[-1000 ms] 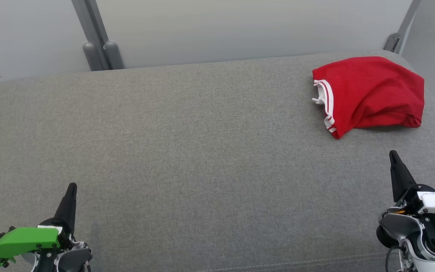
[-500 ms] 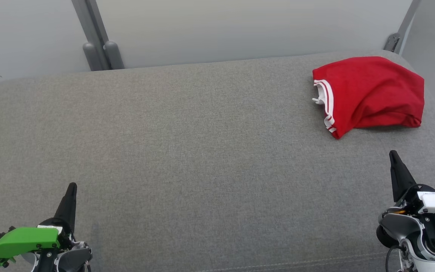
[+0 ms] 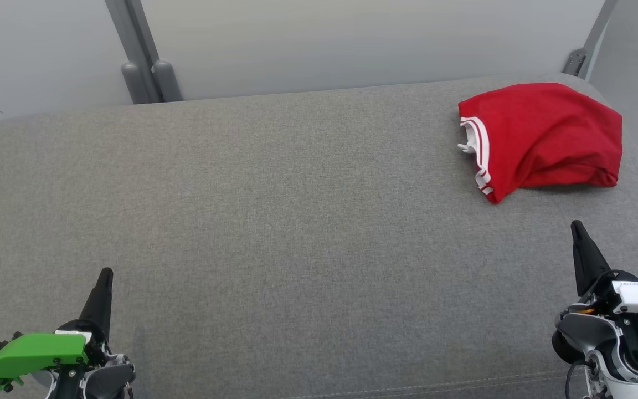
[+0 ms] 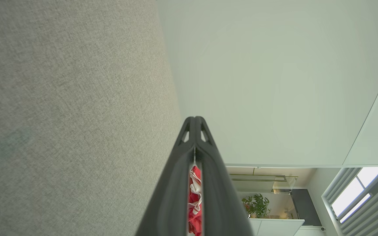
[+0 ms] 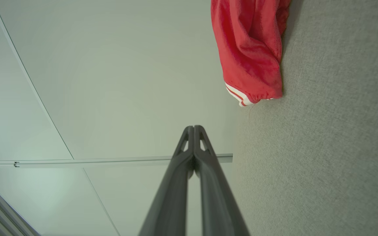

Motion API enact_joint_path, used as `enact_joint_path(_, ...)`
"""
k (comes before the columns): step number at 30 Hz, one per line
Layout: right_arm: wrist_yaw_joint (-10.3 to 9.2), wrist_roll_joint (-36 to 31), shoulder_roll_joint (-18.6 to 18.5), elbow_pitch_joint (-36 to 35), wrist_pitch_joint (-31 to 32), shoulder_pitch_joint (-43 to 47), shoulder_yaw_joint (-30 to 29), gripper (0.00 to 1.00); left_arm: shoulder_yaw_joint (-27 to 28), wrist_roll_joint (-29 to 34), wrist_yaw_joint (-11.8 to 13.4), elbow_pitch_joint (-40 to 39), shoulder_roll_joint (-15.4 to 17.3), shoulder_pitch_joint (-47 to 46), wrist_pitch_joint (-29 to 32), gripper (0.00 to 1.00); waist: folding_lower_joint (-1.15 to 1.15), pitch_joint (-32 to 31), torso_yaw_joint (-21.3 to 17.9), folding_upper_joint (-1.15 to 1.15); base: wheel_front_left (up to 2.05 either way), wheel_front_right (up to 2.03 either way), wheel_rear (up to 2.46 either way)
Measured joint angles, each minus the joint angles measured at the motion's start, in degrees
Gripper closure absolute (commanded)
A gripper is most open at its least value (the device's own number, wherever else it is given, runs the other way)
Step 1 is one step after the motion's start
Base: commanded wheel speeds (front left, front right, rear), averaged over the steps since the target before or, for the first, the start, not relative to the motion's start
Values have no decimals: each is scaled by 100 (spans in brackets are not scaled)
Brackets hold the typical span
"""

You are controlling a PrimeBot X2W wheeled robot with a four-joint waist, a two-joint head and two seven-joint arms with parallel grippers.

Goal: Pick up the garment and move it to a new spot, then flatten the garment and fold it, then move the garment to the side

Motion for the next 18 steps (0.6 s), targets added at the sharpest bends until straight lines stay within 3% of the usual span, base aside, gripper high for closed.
enact_joint_path(18,0,0,0,0,0,0,0,100,-2,0,0,-2,0,0,-1,100,0,0,0,0,0,0,0)
